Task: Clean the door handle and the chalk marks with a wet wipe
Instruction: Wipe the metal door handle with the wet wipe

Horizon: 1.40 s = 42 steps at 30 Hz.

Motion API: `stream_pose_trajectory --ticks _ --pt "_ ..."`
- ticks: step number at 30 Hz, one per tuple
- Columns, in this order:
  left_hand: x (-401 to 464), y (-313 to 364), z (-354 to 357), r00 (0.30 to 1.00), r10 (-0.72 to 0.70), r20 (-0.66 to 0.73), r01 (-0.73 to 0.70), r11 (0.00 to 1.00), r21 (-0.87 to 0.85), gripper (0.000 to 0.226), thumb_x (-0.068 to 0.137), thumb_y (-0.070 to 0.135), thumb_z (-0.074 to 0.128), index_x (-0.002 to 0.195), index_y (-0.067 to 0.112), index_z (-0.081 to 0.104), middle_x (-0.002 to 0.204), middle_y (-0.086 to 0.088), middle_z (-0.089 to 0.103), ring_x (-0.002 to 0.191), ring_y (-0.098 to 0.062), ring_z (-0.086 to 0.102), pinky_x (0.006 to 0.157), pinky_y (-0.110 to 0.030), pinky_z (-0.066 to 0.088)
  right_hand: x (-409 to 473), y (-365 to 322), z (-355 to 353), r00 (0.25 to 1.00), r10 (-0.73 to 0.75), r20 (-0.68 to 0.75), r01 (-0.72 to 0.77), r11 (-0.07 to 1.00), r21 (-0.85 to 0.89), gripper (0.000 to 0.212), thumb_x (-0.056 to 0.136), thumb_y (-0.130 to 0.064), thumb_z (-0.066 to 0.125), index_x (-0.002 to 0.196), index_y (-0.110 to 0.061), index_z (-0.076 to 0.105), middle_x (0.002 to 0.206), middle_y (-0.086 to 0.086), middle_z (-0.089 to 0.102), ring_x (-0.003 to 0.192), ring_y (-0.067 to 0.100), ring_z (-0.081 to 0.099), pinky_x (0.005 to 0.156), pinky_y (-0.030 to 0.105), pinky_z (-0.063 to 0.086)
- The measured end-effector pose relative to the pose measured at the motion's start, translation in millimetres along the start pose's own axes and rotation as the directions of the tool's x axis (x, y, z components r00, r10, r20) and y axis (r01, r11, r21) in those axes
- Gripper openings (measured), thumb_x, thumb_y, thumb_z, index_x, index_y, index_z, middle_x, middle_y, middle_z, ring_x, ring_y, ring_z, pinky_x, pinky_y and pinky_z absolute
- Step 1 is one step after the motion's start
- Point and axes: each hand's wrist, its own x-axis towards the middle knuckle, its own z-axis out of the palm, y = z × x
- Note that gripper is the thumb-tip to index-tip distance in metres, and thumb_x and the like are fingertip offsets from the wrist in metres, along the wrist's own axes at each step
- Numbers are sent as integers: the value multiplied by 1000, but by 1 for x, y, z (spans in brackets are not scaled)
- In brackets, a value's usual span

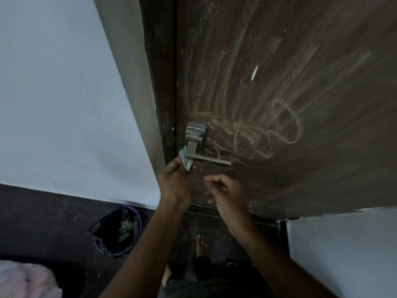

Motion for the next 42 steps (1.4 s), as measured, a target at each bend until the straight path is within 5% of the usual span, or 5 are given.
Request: stream_pose_trajectory --ticks 17,23,30,37,42 --pt "-28 -33 33 995 -45 93 27 982 187 21 97 -5 57 97 3 76 88 -12 78 75 -18 72 64 -27 59 5 5 -17 968 107 -229 -100 994 45 22 94 -8 60 89 -29 65 82 -3 74 73 16 72 65 39 60" --pt "-18 -14 12 1000 -23 7 23 998 -50 24 98 -6 52 95 6 72 89 -12 71 73 -17 66 70 -30 57 4 4 -30 940 102 -324 -50 985 166 21 97 -9 57 90 -26 66 76 -11 74 59 3 67 50 18 53" --pt "-35 -32 38 994 -88 70 75 984 162 21 98 -3 54 105 -3 73 93 -18 75 75 -20 70 62 -28 58 2 -1 -22 950 31 -311 -6 997 83 23 98 -10 57 110 -26 69 92 -5 76 78 15 73 68 37 61" --pt "-33 -25 34 992 -123 -37 123 992 -11 26 102 0 45 98 3 71 81 -10 65 67 -17 57 57 -26 53 0 -6 -22 947 -28 -320 50 997 63 33 95 -1 56 102 -31 67 85 -8 71 66 5 67 58 27 57" --pt "-44 -22 40 994 -103 38 98 989 115 22 98 -6 52 104 -5 73 98 -20 75 90 -32 70 85 -40 58 -7 -14 -18 910 -207 -358 220 975 -3 25 96 -2 59 111 -20 66 95 -11 70 90 7 70 78 28 61"
